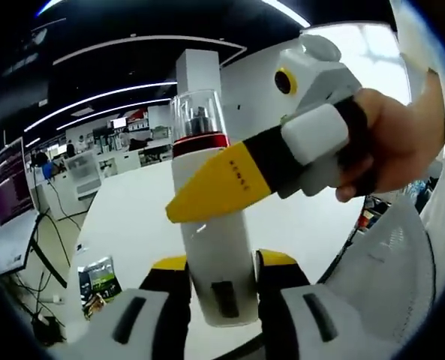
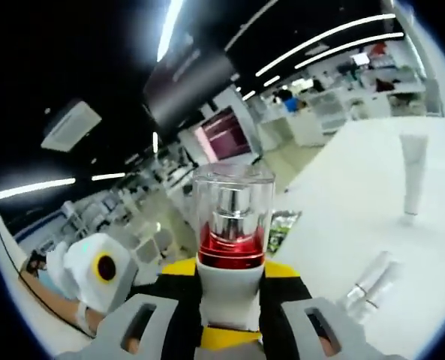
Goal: Arrange the skincare products in the storage area until every visible bottle or jar stands upright without overlapping.
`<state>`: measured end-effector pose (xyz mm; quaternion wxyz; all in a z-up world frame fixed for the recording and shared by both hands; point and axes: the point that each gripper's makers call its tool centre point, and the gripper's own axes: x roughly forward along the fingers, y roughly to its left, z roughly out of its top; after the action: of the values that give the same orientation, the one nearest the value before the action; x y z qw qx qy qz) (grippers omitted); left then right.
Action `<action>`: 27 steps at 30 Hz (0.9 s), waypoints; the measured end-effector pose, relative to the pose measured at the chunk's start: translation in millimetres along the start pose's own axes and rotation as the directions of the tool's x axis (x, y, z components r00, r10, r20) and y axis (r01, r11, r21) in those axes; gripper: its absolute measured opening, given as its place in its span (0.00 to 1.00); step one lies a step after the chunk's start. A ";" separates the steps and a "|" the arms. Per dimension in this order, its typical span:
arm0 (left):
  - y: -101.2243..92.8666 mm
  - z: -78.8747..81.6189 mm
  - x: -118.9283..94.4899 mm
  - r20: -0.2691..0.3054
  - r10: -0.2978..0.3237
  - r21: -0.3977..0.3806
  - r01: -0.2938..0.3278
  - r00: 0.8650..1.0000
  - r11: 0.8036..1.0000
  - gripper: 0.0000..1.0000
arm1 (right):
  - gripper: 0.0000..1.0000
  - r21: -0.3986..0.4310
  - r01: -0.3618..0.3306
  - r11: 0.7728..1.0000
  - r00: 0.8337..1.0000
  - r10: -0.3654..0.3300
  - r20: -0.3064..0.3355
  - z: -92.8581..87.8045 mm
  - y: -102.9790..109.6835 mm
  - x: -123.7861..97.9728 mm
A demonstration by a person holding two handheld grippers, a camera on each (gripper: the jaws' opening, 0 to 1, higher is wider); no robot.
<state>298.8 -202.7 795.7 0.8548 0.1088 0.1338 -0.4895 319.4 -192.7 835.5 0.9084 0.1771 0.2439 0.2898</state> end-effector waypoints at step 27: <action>33.7 -40.3 -1.3 -0.144 0.118 0.189 -0.090 0.983 0.978 0.31 | 0.24 -0.040 0.348 0.937 0.935 -0.344 0.086 40.4 -156.6 -65.1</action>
<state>322.4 -172.1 760.1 0.8528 0.2307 0.1483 -0.4444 363.9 -360.3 818.2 0.9584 0.1178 0.2278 0.1250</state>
